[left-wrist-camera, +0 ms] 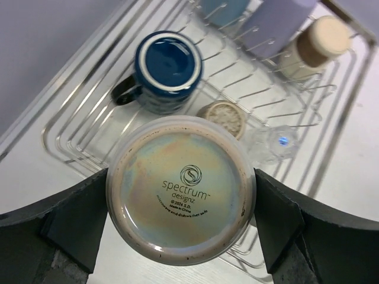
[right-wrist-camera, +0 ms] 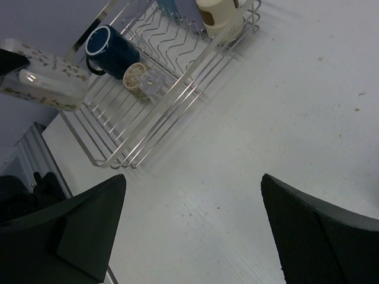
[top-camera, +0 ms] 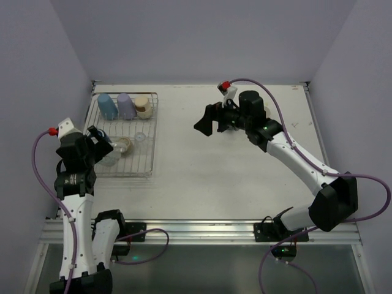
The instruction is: Unload the cups from the dish rack
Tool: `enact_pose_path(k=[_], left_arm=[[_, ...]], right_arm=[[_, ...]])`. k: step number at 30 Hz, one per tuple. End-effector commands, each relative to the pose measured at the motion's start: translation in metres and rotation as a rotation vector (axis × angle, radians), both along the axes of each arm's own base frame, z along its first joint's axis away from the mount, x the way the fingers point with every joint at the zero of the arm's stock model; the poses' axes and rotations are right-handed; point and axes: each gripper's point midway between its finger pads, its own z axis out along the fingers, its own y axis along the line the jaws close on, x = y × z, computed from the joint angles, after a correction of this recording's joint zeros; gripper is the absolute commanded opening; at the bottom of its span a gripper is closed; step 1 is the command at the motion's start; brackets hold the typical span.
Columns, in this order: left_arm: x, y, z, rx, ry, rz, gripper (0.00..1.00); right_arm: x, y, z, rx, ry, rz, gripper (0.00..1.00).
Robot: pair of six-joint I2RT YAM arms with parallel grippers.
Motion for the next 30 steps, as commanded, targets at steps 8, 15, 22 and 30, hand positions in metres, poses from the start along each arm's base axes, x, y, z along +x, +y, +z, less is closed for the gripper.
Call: enact_pose_path(k=[8,15,22,30], left_arm=[[0.04,-0.112,0.091,-0.347,-0.421,-0.544,0.14],[0.037,-0.174,0.126,-0.472,-0.634,-0.834,0.13],[0.023,-0.221,0.131,-0.564,-0.696,-1.018,0.13],[0.01,-0.246,0.128,-0.624,-0.691,-1.135,0.11]], right_arm=[[-0.003,0.012,0.052,0.297,0.016,-0.07,0.95],[-0.018,0.012,0.065,0.609,0.148,-0.139,0.94],[-0.051,0.033,0.049,0.719,0.279,-0.089,0.95],[-0.079,0.04,0.064,0.825,0.336,0.014,0.89]])
